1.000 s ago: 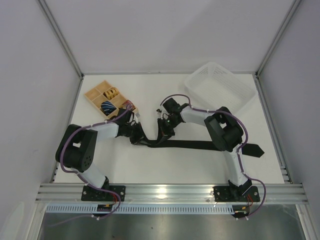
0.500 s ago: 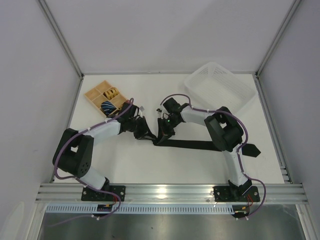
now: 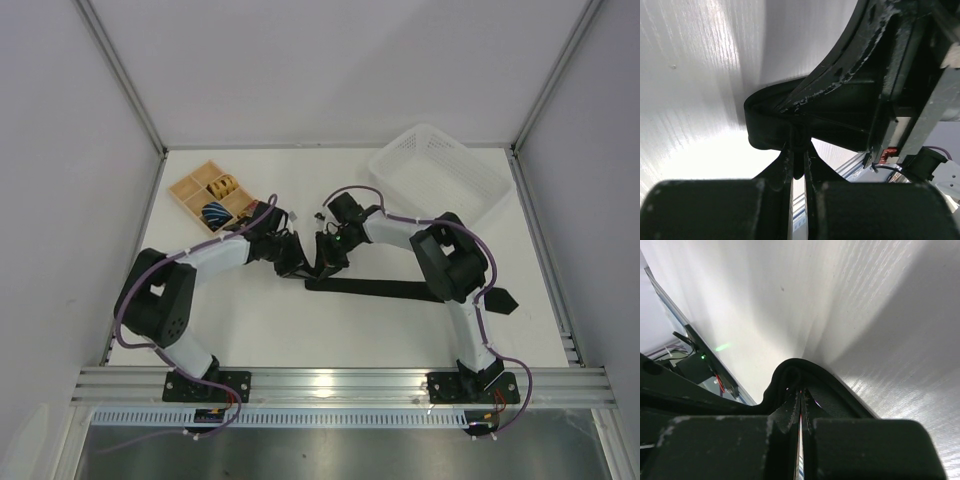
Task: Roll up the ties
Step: Roll the tie
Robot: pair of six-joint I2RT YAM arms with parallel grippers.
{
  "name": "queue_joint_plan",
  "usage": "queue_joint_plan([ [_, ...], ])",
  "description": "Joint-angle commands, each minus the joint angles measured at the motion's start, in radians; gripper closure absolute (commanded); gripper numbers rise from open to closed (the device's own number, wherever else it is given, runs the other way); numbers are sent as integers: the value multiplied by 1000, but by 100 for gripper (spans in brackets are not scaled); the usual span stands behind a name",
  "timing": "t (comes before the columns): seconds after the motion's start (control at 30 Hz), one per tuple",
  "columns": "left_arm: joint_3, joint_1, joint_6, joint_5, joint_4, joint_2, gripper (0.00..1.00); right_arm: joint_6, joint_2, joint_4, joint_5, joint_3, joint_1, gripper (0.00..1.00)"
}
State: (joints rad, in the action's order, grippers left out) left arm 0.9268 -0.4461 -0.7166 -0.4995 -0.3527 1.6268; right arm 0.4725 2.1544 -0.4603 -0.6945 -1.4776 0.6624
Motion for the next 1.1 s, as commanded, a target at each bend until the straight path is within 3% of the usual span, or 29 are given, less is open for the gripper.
queue_joint_plan([
  [0.0,46,-22,-17,27,-8,30,100,29,5,46,-43,-10,-6,100],
  [0.63,73,-54,-17,78,14,168,99,0,-73,-20,26,56,-70,100],
  [0.8,57,-57,3,82,27,154,77,-15,-77,-32,-3,42,-109,100],
  [1.07,-12,-60,25,73,72,120,55,-17,-31,-97,-97,-68,-126,100],
])
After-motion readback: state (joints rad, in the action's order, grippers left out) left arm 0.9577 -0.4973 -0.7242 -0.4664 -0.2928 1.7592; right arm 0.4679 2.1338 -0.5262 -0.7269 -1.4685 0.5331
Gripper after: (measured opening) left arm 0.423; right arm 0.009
